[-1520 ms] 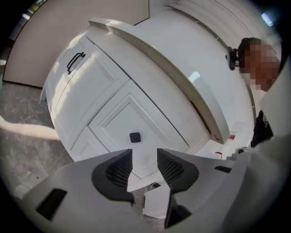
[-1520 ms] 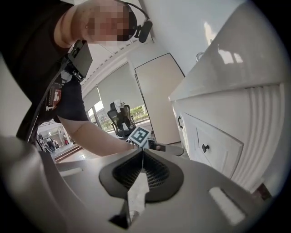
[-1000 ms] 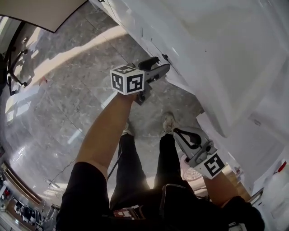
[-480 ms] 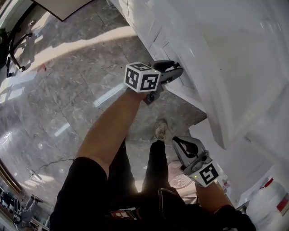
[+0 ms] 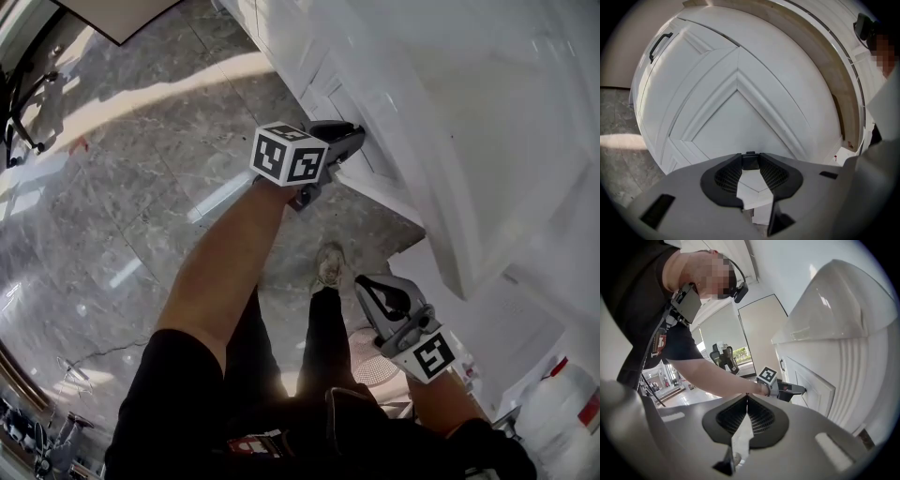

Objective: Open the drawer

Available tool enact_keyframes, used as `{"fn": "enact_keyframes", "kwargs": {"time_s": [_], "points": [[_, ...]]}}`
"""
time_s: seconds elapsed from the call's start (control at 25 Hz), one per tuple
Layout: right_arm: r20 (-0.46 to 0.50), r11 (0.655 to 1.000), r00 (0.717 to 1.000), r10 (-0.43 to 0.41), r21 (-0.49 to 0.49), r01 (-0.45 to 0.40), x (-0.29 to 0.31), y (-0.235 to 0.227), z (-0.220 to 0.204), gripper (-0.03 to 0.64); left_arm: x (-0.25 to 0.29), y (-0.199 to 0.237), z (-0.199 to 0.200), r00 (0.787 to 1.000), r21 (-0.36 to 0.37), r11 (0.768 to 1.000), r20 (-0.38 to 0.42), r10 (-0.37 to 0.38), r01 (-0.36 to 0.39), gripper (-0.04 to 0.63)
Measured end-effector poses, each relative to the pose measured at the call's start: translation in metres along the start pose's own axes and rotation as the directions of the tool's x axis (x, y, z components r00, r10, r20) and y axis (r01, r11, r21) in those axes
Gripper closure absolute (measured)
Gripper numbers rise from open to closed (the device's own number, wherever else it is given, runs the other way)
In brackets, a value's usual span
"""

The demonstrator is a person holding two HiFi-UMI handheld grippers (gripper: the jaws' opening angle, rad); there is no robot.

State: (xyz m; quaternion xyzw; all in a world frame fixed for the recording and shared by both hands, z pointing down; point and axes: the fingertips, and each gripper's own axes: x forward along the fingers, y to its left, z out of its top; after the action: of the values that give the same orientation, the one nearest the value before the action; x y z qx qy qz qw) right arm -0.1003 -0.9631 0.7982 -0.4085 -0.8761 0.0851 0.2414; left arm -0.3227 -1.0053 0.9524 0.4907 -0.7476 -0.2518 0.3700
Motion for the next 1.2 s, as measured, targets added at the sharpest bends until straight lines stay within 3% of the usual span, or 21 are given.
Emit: {"fn": "enact_keyframes", "kwargs": {"time_s": [1.2], "points": [[0.04,1.0,0.999,-0.008,-0.027,0.009,0.011,0.026,0.024,0.618,-0.079,0.004,-0.035,0.999,-0.014,0.999,-0.035,0.032,-0.032,0.474]]}}
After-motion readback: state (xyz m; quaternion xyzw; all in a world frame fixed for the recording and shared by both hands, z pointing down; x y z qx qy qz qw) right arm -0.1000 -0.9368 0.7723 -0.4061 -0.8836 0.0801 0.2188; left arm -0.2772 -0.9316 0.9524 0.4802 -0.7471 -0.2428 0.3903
